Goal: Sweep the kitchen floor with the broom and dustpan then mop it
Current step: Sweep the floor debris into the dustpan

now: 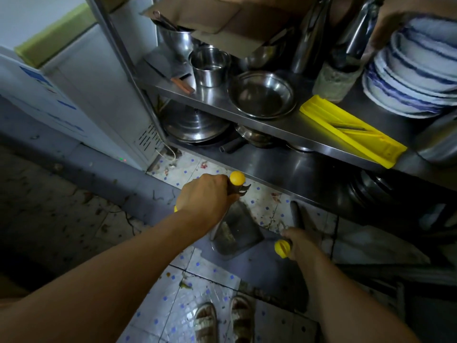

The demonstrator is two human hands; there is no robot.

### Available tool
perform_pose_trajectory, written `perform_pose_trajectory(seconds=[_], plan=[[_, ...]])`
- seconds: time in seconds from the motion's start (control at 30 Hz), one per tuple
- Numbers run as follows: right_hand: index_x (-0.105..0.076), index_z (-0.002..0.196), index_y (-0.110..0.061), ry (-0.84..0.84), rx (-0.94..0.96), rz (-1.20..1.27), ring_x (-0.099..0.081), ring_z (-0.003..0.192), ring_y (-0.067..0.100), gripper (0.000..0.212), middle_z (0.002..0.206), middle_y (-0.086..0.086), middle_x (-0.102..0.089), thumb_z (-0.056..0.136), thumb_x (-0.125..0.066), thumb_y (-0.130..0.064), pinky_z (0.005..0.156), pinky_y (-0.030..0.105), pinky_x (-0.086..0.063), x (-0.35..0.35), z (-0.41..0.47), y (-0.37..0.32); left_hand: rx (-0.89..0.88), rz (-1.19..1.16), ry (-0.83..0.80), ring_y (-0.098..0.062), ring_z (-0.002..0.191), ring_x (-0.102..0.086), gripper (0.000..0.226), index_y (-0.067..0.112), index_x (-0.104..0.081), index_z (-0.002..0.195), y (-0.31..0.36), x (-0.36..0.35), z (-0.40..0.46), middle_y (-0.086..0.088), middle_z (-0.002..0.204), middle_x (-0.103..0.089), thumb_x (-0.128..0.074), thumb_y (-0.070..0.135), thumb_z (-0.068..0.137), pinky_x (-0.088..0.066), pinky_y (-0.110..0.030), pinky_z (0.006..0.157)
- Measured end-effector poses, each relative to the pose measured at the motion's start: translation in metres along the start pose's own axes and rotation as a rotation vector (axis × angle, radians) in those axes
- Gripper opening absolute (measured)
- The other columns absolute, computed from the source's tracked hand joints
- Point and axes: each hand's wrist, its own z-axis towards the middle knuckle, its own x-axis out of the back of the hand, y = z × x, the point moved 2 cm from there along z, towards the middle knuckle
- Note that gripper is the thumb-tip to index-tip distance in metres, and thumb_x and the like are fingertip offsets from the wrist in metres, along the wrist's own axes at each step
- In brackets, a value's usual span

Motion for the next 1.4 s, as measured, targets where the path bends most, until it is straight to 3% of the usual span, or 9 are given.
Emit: perform_pose_trajectory(seconds=[0.07,0.2,0.5,0.6,0.77,0.87,0.97,1.2,1.4], plan=[[-0.050,0.081,-0.011,-0.021,-0.009,0.025,-0.052,0.071,0.020,0.020,0.089,0.009,-0.050,0.095,-0.043,0.001,0.072,0.031,-0.044,-0.012,0.003,-0.004,0.005,0.003,-0.011,-0.024,0.090,-0.062,0.036,0.019,-0.056,0.112,0.000,0.000,0.003,-0.005,0.100,-0.063,-0.046,0.048,0.094,-0.041,-0.029,0.064],[-0.047,0.082,0.009,-0.021,-0.066,0.102,-0.035,0.060,0.020,0.029,0.071,0.011,-0.037,0.102,-0.027,0.001,0.052,0.024,-0.032,-0.039,0.001,-0.012,0.024,0.006,-0.018,-0.025,0.090,-0.061,0.035,0.018,-0.057,0.108,-0.007,0.002,0.005,-0.005,0.099,-0.062,-0.046,0.049,0.094,-0.039,-0.030,0.063],[-0.039,0.067,-0.007,-0.136,-0.050,0.076,-0.041,0.059,0.020,0.031,0.068,0.009,-0.041,0.098,-0.041,0.001,0.047,0.030,-0.040,-0.092,0.000,-0.030,0.049,-0.014,-0.017,-0.027,0.090,-0.061,0.032,0.019,-0.057,0.105,-0.038,0.007,-0.008,-0.005,0.098,-0.063,-0.047,0.047,0.094,-0.038,-0.029,0.063],[-0.037,0.064,-0.005,-0.185,-0.053,-0.079,-0.034,0.056,0.019,0.037,0.055,0.011,-0.041,0.101,-0.039,-0.003,0.051,0.029,-0.030,-0.114,-0.004,-0.039,0.078,-0.031,-0.020,-0.028,0.091,-0.061,0.029,0.019,-0.056,0.102,-0.050,0.009,-0.012,-0.006,0.098,-0.062,-0.048,0.046,0.094,-0.037,-0.030,0.063],[-0.045,0.068,-0.003,-0.212,-0.034,-0.206,-0.043,0.059,0.024,0.035,0.062,0.013,-0.049,0.101,-0.041,-0.015,0.060,0.033,-0.039,-0.136,-0.007,-0.045,0.113,-0.046,0.013,-0.028,0.092,-0.061,0.029,0.019,-0.057,0.102,-0.070,0.011,-0.018,-0.005,0.100,-0.062,-0.049,0.046,0.094,-0.038,-0.031,0.064],[-0.041,0.066,-0.004,-0.243,0.019,-0.144,-0.047,0.046,0.020,0.035,0.040,0.009,-0.047,0.101,-0.039,-0.008,0.047,0.023,-0.042,-0.132,-0.011,-0.048,0.128,-0.055,0.022,-0.027,0.090,-0.062,0.029,0.019,-0.057,0.101,-0.078,0.011,-0.022,-0.005,0.099,-0.063,-0.049,0.046,0.094,-0.038,-0.030,0.064],[-0.042,0.063,-0.004,-0.246,0.075,-0.102,-0.046,0.034,0.014,0.037,0.041,0.005,-0.046,0.099,-0.038,-0.003,0.036,0.017,-0.038,-0.123,-0.016,-0.048,0.137,-0.065,0.023,-0.025,0.089,-0.062,0.030,0.020,-0.058,0.103,-0.081,0.014,-0.025,-0.004,0.098,-0.063,-0.049,0.047,0.094,-0.040,-0.030,0.065],[-0.044,0.069,-0.018,-0.098,0.089,-0.219,-0.045,0.059,0.009,0.027,0.072,-0.001,-0.046,0.094,-0.049,-0.007,0.050,0.019,-0.040,-0.079,-0.015,-0.045,0.132,-0.082,0.015,-0.024,0.088,-0.062,0.030,0.020,-0.058,0.103,-0.072,0.018,-0.024,-0.003,0.095,-0.062,-0.048,0.047,0.094,-0.040,-0.029,0.064],[-0.053,0.074,-0.004,-0.050,0.066,-0.142,-0.047,0.068,0.023,0.024,0.069,0.010,-0.056,0.095,-0.042,-0.004,0.064,0.029,-0.043,-0.053,0.016,-0.037,0.171,-0.107,0.019,-0.023,0.080,-0.063,0.028,0.020,-0.058,0.097,-0.063,0.014,-0.015,-0.001,0.085,-0.060,-0.049,0.046,0.094,-0.053,-0.034,0.068]])
